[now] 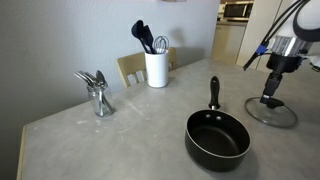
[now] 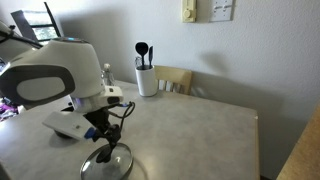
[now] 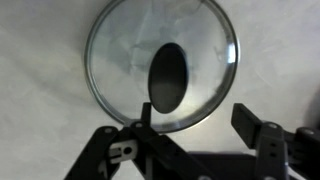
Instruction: Remove the lid from the black pot and place it on the table
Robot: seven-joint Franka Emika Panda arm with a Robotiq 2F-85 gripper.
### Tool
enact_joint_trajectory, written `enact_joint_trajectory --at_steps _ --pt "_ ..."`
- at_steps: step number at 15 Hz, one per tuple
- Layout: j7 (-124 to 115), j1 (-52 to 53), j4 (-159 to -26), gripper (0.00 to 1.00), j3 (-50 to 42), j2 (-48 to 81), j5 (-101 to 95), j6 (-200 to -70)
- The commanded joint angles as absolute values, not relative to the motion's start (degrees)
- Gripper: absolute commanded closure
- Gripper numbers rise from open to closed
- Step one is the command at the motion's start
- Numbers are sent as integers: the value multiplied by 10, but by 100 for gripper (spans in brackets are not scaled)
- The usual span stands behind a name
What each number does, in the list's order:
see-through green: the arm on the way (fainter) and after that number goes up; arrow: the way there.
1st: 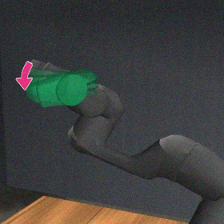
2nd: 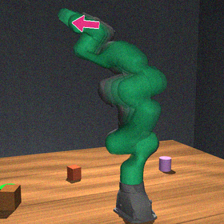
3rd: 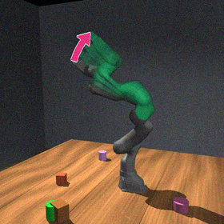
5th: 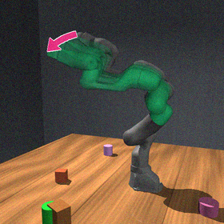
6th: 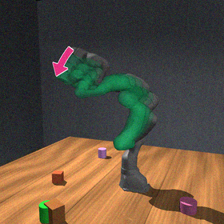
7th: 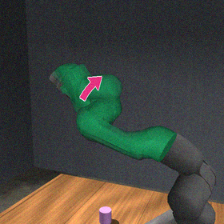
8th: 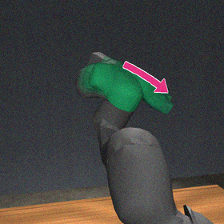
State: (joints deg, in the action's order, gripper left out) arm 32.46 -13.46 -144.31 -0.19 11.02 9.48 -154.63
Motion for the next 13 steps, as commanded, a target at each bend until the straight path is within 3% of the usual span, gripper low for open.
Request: enact_joint_trajectory --at_steps 1,7,13 --pt "285 -104 -1465 0 -9 10 55 -1461" --pt "160 -31 -1426 0 0 -78 11 -1314" --pt "156 -17 -1432 0 -10 -84 2 -1325"
